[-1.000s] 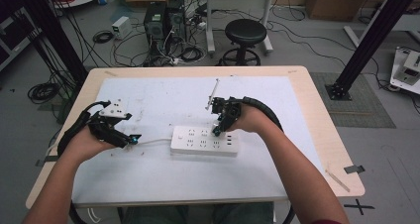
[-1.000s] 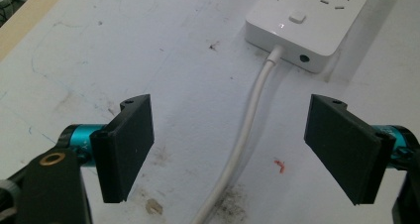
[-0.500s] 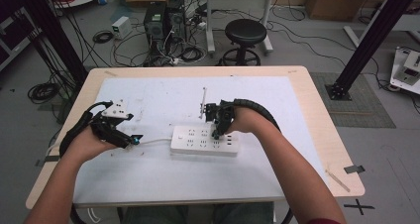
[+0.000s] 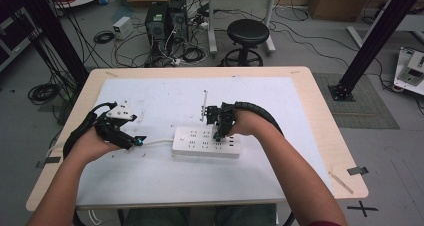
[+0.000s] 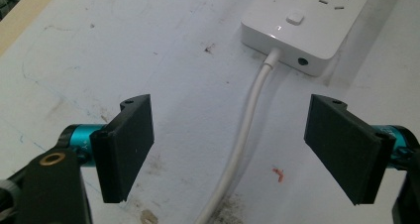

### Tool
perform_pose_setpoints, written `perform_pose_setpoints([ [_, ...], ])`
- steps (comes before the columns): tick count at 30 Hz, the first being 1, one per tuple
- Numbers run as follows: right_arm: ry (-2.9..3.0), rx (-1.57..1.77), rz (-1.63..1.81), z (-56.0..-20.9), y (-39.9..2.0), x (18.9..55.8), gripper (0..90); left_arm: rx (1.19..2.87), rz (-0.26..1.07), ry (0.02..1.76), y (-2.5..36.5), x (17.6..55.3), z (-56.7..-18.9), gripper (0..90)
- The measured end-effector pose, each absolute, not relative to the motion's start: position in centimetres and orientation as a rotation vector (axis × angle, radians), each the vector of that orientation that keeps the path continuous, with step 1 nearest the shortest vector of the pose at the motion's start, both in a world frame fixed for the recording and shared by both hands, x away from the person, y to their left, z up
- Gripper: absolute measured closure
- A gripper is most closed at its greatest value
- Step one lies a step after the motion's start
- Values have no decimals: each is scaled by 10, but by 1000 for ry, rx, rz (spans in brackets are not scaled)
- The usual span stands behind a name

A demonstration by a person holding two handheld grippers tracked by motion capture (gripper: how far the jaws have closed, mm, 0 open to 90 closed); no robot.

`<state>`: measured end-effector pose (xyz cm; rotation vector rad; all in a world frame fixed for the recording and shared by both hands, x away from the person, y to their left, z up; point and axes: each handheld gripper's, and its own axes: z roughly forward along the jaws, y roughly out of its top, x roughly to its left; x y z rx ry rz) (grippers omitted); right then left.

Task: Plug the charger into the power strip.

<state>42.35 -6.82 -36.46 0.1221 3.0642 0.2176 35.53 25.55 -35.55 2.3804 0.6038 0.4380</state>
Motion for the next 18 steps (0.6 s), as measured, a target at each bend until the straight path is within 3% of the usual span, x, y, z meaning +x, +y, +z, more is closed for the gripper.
perform_pose_setpoints([
  [18,3066,148,191,-367,-66,424,638,2382,446,604,256,357,-357,194],
])
